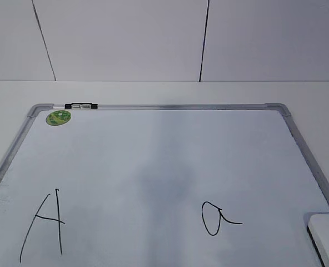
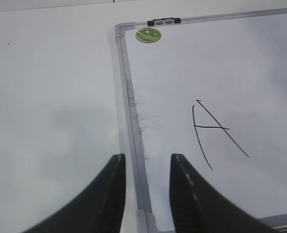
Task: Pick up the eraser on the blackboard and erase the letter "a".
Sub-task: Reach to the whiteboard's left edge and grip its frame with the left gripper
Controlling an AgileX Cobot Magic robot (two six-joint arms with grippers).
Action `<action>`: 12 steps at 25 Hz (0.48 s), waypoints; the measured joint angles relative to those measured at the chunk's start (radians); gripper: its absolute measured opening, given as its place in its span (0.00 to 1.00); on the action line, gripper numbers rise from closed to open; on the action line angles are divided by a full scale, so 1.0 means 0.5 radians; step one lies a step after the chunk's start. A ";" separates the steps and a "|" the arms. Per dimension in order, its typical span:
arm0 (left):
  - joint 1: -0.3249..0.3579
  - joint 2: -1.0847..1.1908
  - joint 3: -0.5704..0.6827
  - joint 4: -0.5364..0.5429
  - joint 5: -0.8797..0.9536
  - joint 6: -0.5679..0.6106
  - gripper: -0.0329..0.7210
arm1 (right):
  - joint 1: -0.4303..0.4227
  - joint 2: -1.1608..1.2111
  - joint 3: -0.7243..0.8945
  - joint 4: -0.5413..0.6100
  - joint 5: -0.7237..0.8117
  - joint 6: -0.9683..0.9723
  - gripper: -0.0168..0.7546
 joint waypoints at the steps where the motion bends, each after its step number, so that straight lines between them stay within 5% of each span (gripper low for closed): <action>1: 0.000 0.000 0.000 0.010 0.000 0.000 0.36 | 0.000 0.031 -0.003 0.000 0.000 0.014 0.80; 12: 0.000 0.000 0.000 0.021 0.000 0.000 0.36 | 0.000 0.628 -0.189 0.016 0.013 0.191 0.79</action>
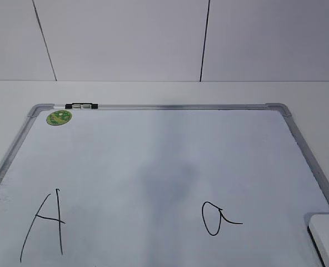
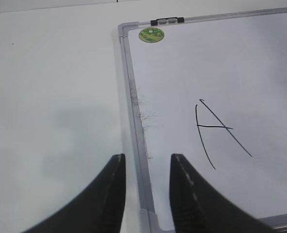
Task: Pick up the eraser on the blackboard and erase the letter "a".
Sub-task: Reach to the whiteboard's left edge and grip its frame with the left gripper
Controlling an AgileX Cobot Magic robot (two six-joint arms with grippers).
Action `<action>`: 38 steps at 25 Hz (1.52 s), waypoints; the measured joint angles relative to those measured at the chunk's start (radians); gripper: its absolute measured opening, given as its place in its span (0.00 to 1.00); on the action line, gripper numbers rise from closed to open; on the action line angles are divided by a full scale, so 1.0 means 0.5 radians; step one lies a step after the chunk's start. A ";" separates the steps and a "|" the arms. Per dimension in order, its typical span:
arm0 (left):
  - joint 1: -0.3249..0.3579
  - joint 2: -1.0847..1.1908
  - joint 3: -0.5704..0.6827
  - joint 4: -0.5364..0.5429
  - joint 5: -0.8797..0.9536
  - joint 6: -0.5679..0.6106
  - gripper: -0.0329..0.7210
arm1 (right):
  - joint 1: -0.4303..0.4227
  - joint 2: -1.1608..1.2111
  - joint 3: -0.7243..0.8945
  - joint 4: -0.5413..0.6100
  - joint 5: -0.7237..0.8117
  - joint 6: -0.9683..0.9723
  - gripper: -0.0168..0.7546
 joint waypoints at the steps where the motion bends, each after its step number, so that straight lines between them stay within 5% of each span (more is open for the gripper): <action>1: 0.000 0.000 0.000 -0.002 0.000 0.000 0.36 | 0.000 0.064 -0.006 0.000 0.000 0.030 0.79; 9: 0.000 0.072 0.000 -0.002 0.000 0.000 0.36 | 0.000 0.498 -0.091 0.061 0.172 0.143 0.79; 24: 0.000 1.195 -0.021 -0.253 0.041 0.000 0.36 | 0.000 0.961 -0.237 0.022 0.193 0.150 0.79; 38: 0.000 2.138 -0.399 -0.018 -0.150 0.000 0.36 | 0.000 1.030 -0.237 0.018 0.193 0.151 0.79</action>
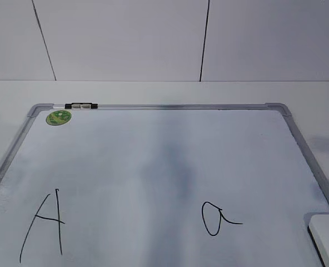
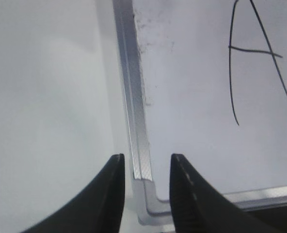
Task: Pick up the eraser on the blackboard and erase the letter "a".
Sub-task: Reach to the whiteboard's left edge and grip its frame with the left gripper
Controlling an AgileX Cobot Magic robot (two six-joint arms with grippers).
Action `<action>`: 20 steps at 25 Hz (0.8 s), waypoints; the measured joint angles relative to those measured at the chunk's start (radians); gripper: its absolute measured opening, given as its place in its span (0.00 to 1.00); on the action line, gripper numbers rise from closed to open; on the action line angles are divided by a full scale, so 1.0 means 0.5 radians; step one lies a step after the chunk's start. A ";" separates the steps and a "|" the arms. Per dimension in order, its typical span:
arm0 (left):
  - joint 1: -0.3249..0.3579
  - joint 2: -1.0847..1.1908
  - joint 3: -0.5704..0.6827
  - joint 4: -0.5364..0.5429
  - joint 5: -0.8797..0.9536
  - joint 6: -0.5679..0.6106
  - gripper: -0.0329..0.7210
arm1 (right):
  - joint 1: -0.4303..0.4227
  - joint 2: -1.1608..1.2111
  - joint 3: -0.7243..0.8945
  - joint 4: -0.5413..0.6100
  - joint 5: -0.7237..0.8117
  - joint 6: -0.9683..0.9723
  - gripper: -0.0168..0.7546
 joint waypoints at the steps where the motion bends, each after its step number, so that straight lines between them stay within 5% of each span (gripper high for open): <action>1: 0.000 0.071 -0.051 0.004 -0.027 0.000 0.36 | 0.000 0.000 0.000 -0.001 0.000 0.000 0.79; 20: 0.000 1.119 -0.768 0.076 -0.138 0.000 0.36 | 0.000 0.000 0.000 -0.001 0.000 0.004 0.79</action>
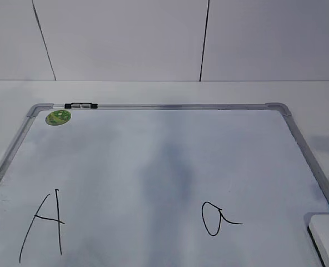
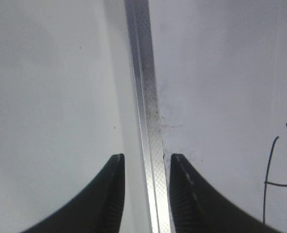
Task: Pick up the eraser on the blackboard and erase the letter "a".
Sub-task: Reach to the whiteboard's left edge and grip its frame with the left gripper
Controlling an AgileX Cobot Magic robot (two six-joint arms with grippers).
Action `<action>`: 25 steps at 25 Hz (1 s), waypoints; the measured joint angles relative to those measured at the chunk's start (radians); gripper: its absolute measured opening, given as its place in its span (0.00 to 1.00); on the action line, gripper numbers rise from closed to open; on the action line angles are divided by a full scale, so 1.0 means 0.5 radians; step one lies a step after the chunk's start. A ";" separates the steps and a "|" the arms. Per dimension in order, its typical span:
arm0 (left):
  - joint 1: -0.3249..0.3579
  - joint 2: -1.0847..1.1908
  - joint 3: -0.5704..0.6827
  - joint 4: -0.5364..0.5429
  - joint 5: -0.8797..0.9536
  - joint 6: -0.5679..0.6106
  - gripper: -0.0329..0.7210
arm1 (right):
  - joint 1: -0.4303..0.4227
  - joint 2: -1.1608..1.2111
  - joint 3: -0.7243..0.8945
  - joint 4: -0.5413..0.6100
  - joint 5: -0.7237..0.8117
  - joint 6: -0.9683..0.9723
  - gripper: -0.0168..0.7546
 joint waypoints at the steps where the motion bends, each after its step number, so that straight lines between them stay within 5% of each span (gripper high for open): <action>1: 0.000 0.029 -0.015 0.000 -0.003 0.000 0.36 | 0.000 0.000 0.000 0.000 0.000 0.000 0.79; 25: 0.000 0.483 -0.194 0.066 -0.075 0.000 0.36 | 0.000 0.000 0.000 0.072 0.000 0.000 0.79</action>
